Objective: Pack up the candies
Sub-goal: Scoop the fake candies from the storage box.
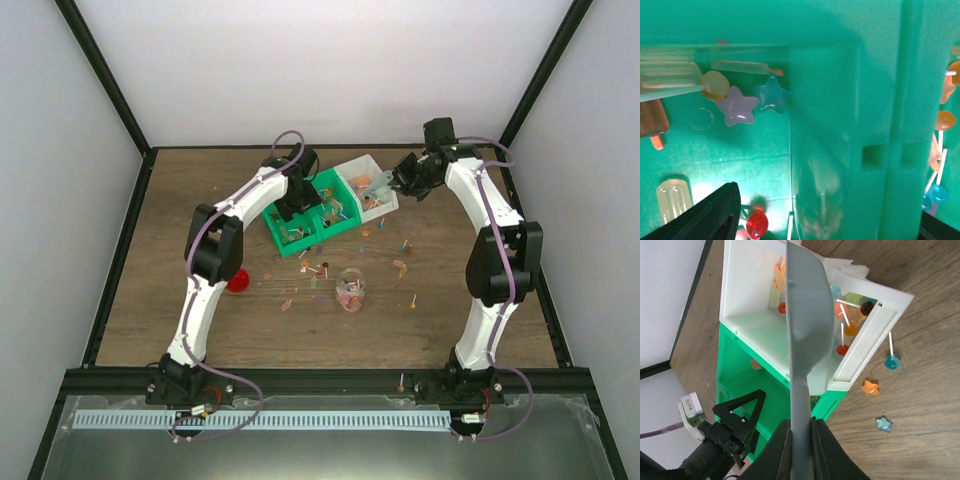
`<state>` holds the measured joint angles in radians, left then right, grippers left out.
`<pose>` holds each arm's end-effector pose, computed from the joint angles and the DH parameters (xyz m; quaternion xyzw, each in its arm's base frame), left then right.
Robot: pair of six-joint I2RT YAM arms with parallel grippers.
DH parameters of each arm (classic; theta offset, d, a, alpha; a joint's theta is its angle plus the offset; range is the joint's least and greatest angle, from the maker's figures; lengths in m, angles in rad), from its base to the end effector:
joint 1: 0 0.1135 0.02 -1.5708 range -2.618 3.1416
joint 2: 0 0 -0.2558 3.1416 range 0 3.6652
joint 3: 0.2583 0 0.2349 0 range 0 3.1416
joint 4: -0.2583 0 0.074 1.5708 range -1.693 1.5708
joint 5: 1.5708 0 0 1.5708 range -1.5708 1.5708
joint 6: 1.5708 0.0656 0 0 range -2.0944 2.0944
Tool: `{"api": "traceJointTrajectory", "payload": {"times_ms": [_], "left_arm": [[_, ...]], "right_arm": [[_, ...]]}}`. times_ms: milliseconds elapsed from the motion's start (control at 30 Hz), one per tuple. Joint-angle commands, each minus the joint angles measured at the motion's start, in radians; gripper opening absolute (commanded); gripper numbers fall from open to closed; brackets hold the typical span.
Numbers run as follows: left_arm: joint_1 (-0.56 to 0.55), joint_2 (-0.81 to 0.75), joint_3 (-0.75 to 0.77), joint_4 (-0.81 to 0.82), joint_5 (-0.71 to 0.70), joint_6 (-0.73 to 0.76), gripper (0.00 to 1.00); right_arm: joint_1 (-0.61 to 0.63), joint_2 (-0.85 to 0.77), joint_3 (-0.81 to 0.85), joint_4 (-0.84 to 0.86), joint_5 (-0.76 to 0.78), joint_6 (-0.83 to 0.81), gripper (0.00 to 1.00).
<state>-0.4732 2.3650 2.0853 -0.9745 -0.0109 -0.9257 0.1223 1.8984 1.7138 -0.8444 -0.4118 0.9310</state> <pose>0.4283 -0.2185 0.1551 -0.2223 0.9621 -0.0974 0.1241 0.3995 0.0756 0.2581 0.3208 0.8886 0.3020 0.1274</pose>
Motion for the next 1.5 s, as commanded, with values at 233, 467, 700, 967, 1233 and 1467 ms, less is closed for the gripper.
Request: {"api": "traceJointTrajectory", "payload": {"times_ms": [233,467,700,967,1233,1467], "left_arm": [[-0.017,0.031,0.016,-0.011,-0.017,-0.019,0.59],[-0.018,0.028,0.015,-0.01,-0.015,-0.021,0.59],[-0.019,0.024,0.003,-0.007,-0.011,-0.017,0.58],[-0.019,0.02,-0.005,0.002,-0.005,-0.01,0.58],[-0.019,0.028,-0.021,0.02,0.01,-0.013,0.58],[-0.018,0.039,-0.021,0.019,0.016,-0.012,0.58]], "right_arm": [[0.013,0.052,0.078,-0.218,0.062,0.046,0.01],[0.056,0.045,0.103,-0.232,0.129,0.082,0.01],[0.058,0.048,0.052,-0.228,0.079,0.14,0.01],[0.056,0.085,0.064,-0.231,0.023,0.189,0.01],[0.053,0.171,0.145,-0.295,-0.001,0.2,0.01],[0.047,0.241,0.094,-0.188,-0.029,0.214,0.01]]}}
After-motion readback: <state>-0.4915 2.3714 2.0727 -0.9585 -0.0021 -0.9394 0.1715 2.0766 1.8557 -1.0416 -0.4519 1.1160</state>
